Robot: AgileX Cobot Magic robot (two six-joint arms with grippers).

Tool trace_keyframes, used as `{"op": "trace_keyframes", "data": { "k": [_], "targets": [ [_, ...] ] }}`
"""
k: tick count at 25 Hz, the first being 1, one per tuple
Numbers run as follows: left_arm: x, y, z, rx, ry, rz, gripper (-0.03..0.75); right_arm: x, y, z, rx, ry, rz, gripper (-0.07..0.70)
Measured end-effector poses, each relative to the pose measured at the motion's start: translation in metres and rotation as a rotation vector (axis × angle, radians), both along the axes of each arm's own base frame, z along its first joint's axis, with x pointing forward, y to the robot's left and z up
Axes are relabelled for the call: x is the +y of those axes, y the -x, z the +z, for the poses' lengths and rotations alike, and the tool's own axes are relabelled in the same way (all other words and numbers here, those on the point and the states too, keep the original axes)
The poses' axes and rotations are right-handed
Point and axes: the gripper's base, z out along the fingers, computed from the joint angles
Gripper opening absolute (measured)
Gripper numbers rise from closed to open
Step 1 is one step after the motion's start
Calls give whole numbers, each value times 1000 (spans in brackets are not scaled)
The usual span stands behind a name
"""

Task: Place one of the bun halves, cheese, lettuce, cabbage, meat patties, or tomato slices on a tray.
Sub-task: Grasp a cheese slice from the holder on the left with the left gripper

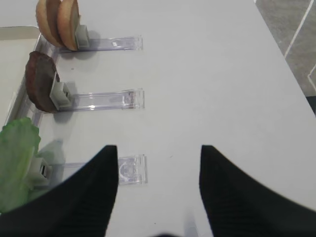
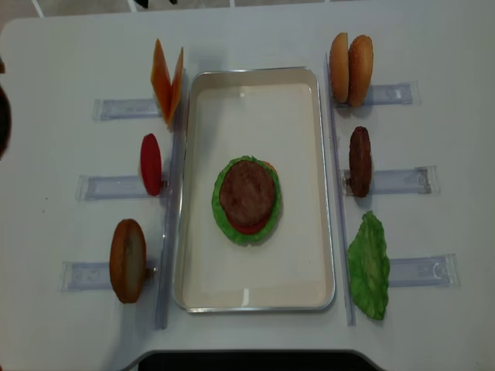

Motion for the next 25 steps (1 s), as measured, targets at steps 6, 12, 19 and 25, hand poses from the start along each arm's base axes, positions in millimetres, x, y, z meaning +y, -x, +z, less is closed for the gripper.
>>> {"op": "trace_keyframes", "data": {
  "k": [6, 12, 19, 25],
  "targets": [
    [-27, 6, -5, 5, -33, 22, 444, 0, 0, 0, 0, 0, 0, 359],
    [-28, 2, -29, 77, -14, 100, 444, 0, 0, 0, 0, -1, 1, 359],
    [-24, 6, -54, 145, -67, 120, 444, 0, 0, 0, 0, -1, 1, 359],
    [-24, 4, -71, 174, -85, 120, 444, 0, 0, 0, 0, -1, 1, 359]
  ]
}}
